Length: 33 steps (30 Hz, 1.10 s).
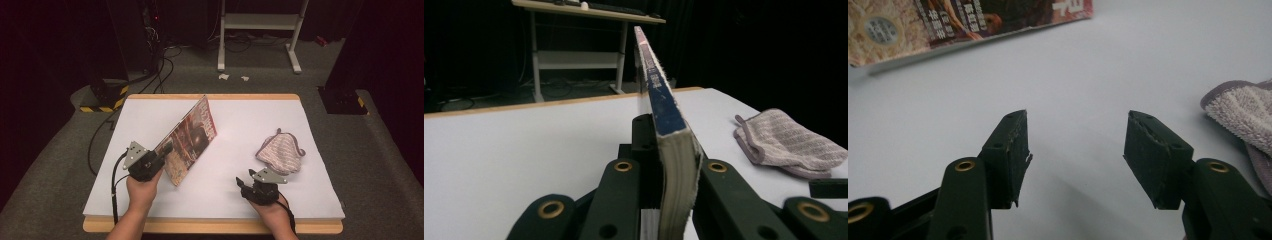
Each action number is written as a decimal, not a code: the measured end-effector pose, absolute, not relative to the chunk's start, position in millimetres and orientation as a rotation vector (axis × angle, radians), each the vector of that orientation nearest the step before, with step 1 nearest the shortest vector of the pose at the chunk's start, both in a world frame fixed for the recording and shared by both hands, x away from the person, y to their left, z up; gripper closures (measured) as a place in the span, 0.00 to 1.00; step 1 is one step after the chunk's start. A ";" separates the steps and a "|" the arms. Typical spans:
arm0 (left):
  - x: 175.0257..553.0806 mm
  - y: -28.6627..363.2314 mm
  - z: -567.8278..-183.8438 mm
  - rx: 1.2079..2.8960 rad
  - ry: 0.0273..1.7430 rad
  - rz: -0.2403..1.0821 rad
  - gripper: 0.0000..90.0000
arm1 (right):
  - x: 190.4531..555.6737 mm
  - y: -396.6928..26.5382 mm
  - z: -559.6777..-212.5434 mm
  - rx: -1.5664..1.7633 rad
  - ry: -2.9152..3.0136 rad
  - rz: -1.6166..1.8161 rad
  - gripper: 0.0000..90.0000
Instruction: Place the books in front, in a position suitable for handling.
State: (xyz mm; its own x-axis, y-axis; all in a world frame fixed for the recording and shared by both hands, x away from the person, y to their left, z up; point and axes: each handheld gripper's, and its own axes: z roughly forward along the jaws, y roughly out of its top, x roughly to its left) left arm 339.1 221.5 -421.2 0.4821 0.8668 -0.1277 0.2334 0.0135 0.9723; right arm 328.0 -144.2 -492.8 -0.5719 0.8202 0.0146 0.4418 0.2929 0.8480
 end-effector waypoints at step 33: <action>337.5 210.7 -434.3 1.577 0.947 0.685 0.93 | 328.3 -137.7 -498.4 1.120 2.185 1.180 0.49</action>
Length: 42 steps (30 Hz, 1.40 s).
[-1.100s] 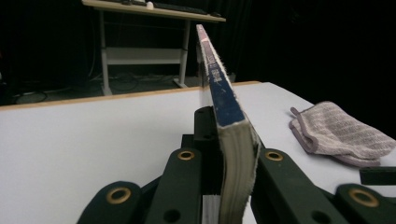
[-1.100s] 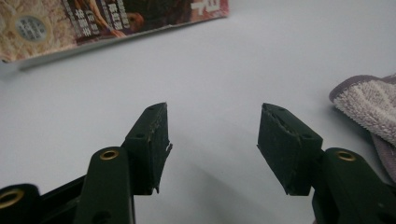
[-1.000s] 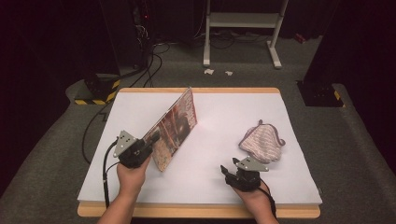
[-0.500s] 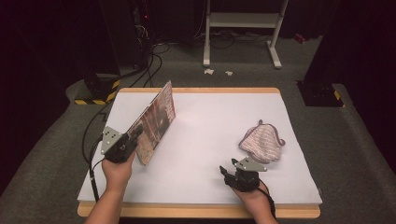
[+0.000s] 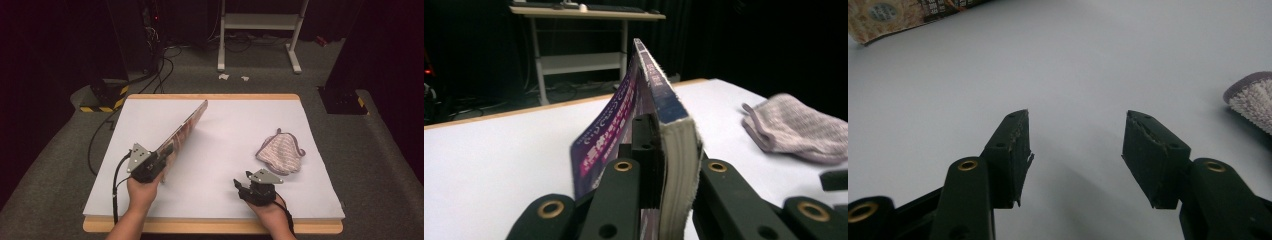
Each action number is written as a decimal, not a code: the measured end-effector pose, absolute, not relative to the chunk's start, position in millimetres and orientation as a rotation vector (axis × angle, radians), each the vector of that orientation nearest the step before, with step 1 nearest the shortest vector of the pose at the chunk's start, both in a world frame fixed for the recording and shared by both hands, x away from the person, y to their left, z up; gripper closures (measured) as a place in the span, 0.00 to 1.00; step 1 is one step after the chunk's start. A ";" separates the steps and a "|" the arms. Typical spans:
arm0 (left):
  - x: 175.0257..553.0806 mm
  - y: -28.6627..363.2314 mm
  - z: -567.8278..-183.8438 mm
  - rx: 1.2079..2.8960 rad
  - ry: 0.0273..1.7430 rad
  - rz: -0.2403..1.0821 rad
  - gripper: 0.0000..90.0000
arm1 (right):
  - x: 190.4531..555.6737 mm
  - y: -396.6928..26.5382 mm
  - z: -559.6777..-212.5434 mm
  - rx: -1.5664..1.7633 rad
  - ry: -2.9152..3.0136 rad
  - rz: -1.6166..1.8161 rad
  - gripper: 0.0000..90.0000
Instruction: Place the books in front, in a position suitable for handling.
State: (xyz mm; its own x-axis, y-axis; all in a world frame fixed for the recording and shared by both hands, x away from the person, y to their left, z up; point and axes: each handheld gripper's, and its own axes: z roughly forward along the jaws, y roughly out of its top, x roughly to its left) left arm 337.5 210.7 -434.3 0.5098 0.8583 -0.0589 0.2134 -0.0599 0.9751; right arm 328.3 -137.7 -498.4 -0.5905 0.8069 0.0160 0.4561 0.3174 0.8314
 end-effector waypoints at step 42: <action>321.9 146.9 -495.4 1.822 0.861 0.529 0.91 | 374.7 -69.7 -492.1 1.074 2.175 1.218 0.48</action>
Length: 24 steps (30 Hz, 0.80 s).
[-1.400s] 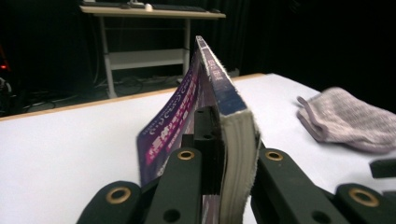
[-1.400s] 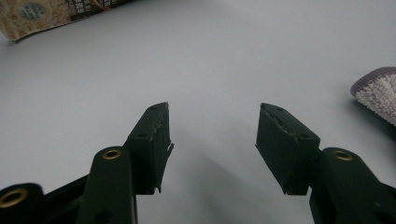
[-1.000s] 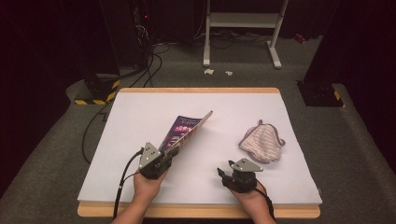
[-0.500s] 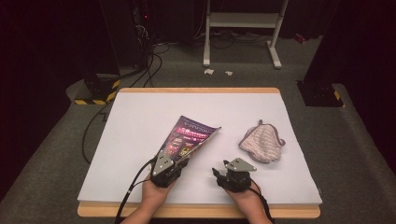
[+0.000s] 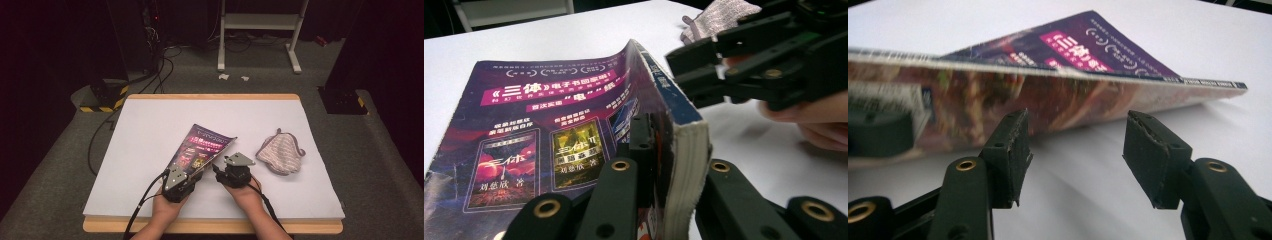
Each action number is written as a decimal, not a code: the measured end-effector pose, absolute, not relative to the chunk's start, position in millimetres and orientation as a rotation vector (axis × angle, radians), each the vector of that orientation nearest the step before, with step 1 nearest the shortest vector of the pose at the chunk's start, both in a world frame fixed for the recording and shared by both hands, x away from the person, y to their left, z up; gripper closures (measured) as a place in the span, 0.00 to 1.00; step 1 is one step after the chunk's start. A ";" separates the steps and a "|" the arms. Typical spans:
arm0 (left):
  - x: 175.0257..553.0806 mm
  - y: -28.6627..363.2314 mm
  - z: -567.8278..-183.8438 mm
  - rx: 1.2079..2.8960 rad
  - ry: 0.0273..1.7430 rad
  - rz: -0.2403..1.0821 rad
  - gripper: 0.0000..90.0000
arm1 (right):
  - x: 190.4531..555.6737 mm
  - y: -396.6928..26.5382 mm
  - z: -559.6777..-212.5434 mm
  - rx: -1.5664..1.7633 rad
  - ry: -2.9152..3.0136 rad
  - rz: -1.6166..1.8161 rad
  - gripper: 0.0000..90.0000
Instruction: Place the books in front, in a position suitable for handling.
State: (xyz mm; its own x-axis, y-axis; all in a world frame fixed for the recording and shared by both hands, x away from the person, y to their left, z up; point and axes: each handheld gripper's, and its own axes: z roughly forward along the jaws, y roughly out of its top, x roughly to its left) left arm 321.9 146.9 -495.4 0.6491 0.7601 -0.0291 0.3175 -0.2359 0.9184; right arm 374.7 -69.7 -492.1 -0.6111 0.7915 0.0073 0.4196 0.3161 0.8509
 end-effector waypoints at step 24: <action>313.6 171.3 -508.7 1.888 0.917 0.473 0.72 | 378.3 -52.1 -480.0 1.058 2.152 1.238 0.50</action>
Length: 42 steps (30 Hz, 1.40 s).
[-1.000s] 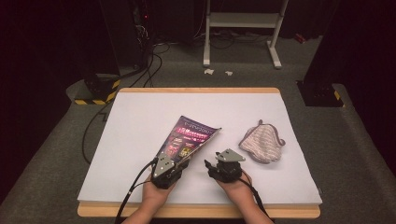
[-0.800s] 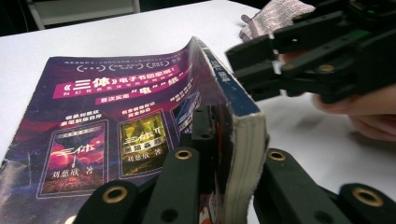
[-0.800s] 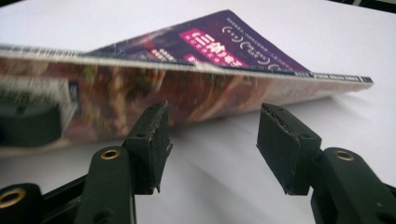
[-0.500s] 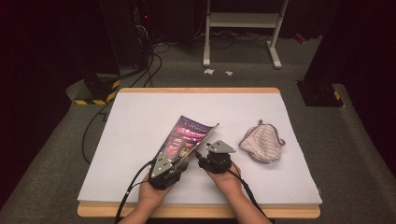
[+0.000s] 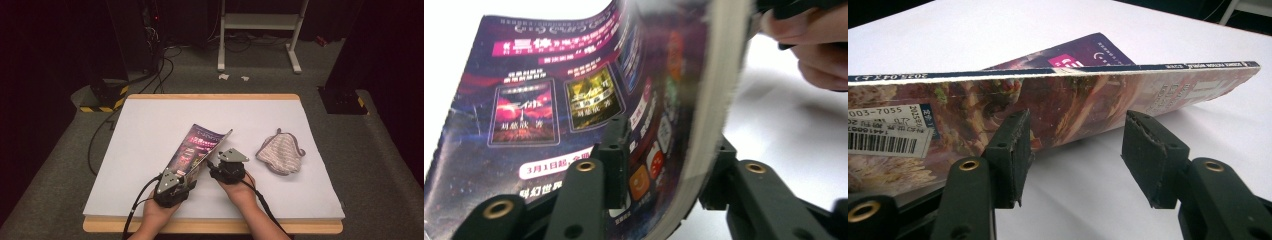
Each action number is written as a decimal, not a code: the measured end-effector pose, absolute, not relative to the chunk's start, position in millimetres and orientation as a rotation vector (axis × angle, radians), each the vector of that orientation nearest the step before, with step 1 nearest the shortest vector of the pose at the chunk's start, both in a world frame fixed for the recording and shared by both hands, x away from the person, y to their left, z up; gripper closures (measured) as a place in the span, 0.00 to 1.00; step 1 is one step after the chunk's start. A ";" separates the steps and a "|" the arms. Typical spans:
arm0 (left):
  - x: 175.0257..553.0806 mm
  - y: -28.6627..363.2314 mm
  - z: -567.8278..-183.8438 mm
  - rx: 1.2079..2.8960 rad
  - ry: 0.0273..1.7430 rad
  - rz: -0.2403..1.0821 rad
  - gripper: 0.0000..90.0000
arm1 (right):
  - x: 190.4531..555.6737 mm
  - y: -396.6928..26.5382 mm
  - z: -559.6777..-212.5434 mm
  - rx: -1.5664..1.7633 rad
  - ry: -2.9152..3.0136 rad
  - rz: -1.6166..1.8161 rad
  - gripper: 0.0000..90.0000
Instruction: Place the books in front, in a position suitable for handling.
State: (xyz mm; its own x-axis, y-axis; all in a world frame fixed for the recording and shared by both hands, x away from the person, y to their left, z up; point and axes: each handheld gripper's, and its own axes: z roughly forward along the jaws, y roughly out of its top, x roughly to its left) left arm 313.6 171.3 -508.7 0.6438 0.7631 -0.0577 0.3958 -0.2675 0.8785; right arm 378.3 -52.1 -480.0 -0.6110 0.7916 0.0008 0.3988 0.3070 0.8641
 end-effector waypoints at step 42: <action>322.0 172.2 -508.1 1.803 0.838 0.478 0.92 | 359.1 -201.0 -471.4 1.224 1.964 1.084 0.44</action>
